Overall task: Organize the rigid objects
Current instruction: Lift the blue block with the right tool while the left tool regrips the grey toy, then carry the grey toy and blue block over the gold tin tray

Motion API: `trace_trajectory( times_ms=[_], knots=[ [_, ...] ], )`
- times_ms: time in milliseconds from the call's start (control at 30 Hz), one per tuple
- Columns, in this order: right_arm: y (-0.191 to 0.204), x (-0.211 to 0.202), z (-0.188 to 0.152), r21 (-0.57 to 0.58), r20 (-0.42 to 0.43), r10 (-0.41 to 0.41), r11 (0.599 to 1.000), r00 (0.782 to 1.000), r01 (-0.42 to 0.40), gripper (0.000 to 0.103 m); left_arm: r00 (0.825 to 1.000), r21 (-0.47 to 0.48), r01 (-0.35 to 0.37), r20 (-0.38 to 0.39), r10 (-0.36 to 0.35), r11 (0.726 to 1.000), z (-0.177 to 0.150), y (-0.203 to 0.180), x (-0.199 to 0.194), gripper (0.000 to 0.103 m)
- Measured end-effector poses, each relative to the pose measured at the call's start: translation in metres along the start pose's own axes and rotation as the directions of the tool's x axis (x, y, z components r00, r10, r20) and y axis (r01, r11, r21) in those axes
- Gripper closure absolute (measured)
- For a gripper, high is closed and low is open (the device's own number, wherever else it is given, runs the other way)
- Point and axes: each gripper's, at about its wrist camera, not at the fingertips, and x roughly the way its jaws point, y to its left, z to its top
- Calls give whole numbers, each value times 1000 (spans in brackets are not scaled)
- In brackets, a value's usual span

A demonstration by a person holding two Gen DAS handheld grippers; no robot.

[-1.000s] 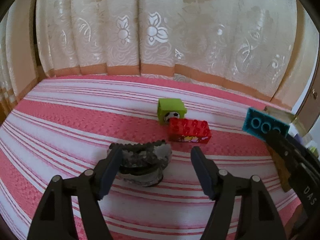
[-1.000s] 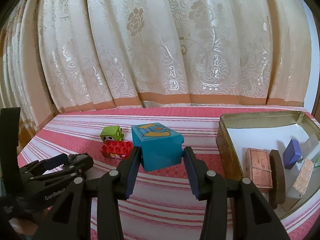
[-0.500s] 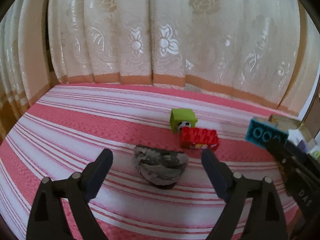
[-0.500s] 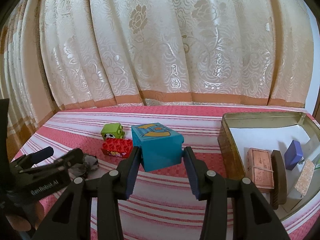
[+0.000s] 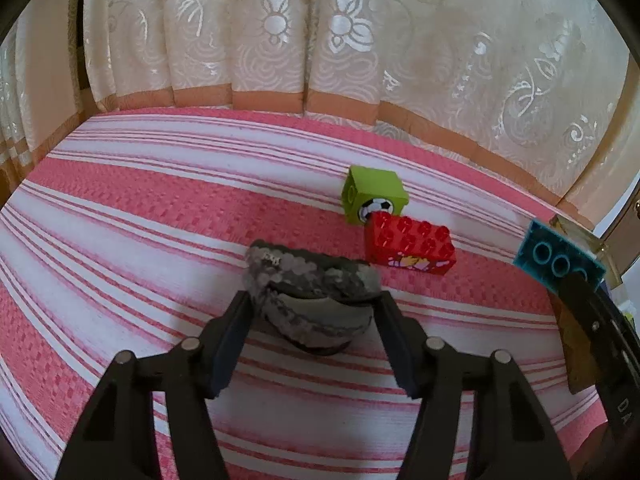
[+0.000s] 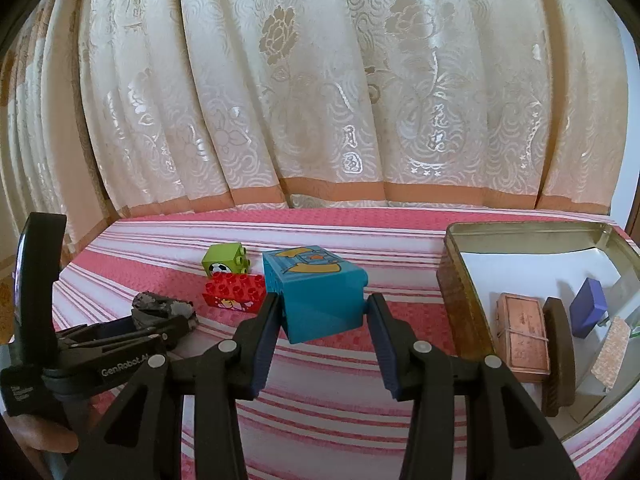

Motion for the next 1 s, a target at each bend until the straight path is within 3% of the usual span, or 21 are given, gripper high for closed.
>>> trace_trajectory(
  times_ms=[233, 433, 1000],
  knots=[
    [-3, -4, 1, 4, 33, -31, 1000, 999, 31, 56, 990, 25, -46, 134, 42, 999, -3, -9, -22, 41],
    [-5, -7, 2, 7, 48, -40, 999, 998, 40, 56, 969, 30, -97, 231, 88, 995, -7, -14, -36, 41],
    [-11, -23, 0, -23, 96, -69, 997, 993, 71, 56, 938, 50, -154, 320, 130, 987, -18, -30, -49, 41]
  ],
)
